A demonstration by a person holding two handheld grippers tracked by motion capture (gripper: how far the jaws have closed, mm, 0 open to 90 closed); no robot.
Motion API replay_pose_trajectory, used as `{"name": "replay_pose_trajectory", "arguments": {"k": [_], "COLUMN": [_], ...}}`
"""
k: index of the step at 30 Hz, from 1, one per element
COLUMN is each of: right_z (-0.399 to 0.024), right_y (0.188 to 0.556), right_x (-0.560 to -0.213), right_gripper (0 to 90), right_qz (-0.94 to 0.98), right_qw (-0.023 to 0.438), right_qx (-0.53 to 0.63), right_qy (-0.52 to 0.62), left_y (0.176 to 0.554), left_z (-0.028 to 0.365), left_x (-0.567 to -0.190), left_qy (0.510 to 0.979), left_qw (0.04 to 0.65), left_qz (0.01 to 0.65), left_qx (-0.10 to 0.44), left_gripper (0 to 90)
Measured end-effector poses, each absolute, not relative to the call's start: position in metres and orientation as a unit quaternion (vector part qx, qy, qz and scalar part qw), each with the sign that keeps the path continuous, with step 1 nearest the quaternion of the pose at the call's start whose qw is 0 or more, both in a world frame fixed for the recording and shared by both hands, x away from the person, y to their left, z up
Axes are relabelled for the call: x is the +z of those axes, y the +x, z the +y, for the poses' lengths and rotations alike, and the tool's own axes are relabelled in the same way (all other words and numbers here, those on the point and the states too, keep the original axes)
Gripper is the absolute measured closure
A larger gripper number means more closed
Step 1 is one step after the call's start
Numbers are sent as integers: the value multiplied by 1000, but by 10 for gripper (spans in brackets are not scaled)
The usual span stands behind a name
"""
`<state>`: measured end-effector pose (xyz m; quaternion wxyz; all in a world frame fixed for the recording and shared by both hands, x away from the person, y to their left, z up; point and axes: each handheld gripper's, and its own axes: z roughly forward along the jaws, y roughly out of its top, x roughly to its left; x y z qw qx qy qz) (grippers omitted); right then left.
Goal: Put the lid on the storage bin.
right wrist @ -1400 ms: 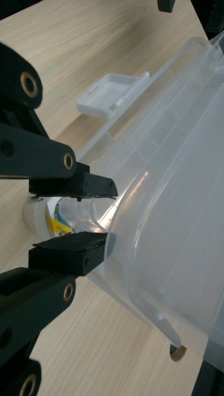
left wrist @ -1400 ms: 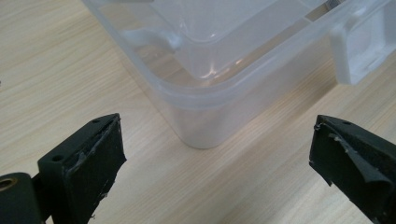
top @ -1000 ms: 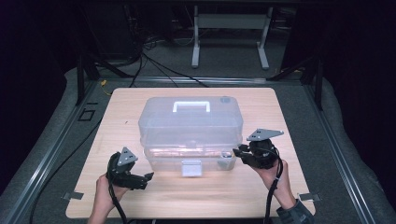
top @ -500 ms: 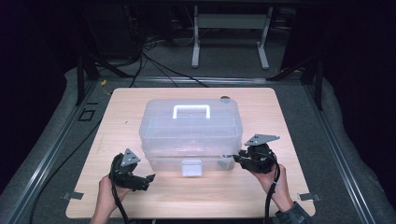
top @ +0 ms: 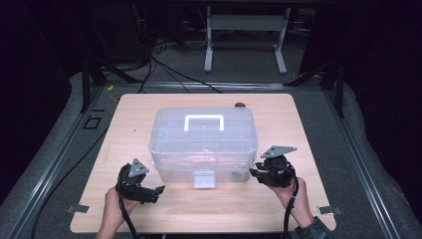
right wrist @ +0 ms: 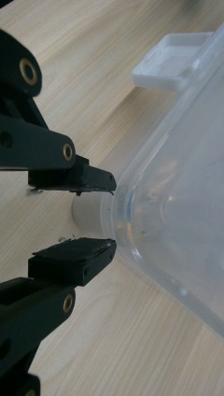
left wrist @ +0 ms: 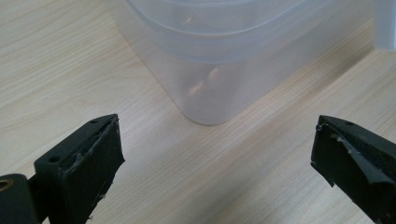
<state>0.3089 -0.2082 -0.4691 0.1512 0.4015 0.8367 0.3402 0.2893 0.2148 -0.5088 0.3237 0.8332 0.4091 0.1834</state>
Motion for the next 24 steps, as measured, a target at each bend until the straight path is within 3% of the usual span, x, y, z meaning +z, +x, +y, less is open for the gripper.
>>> {"name": "replay_pose_trajectory", "arguments": {"k": [11,16,20,24], "right_z": [-229,-250,-261,-267], "right_y": [304,303,304,307], "right_x": [-478,-492,-503,-512], "right_gripper": [554,447,263,160], "right_qz": [828,821,816,815], "right_qw": [159,164,162,177], "right_qx": [331,316,307,297], "right_qy": [424,447,463,466], "left_y": [293,296,299,301], "left_z": [227,233,237,240], "left_x": [-514,-518,-522,-526], "left_qy": [824,819,817,813], "left_qw": [318,313,303,302], "left_qz": [431,444,454,463], "left_qx": [187,186,185,186], "left_gripper": [16,14,3,2]}}
